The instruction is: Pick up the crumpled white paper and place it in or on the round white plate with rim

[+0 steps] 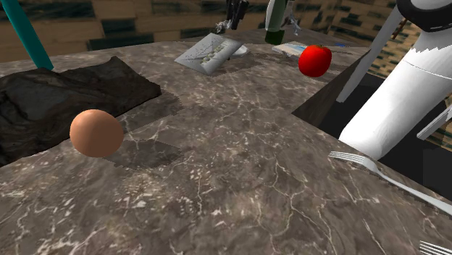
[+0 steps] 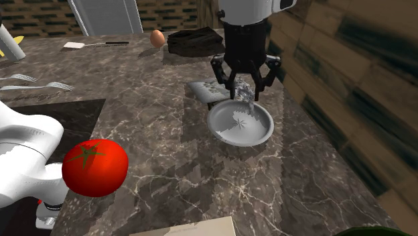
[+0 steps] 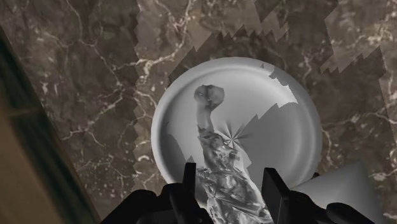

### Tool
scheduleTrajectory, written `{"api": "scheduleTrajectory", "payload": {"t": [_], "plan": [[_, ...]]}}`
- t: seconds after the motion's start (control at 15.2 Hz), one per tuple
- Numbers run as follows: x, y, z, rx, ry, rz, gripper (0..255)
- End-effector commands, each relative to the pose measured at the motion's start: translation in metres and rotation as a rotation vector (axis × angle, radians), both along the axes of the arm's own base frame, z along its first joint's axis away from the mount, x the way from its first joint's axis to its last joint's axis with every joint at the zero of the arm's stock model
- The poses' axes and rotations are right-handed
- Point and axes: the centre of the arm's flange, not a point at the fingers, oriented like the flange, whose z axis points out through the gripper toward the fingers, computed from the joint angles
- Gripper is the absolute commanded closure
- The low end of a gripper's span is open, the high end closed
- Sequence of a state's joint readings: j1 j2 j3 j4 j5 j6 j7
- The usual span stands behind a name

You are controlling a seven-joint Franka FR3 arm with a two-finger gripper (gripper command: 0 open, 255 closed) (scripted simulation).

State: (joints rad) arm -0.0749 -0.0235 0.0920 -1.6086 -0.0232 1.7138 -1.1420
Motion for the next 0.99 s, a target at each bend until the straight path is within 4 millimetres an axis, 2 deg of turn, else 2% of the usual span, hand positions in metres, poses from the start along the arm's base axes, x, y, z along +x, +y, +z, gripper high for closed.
{"api": "scheduleTrajectory", "payload": {"t": [0.0, 0.73, 0.92], "plan": [[0.0, -0.004, -0.01, 0.0, 0.0, 0.002, 255], [0.0, -0.004, -0.071, 0.0, 0.0, 0.002, 255], [0.0, -0.004, -0.071, 0.0, 0.0, 0.002, 255]]}}
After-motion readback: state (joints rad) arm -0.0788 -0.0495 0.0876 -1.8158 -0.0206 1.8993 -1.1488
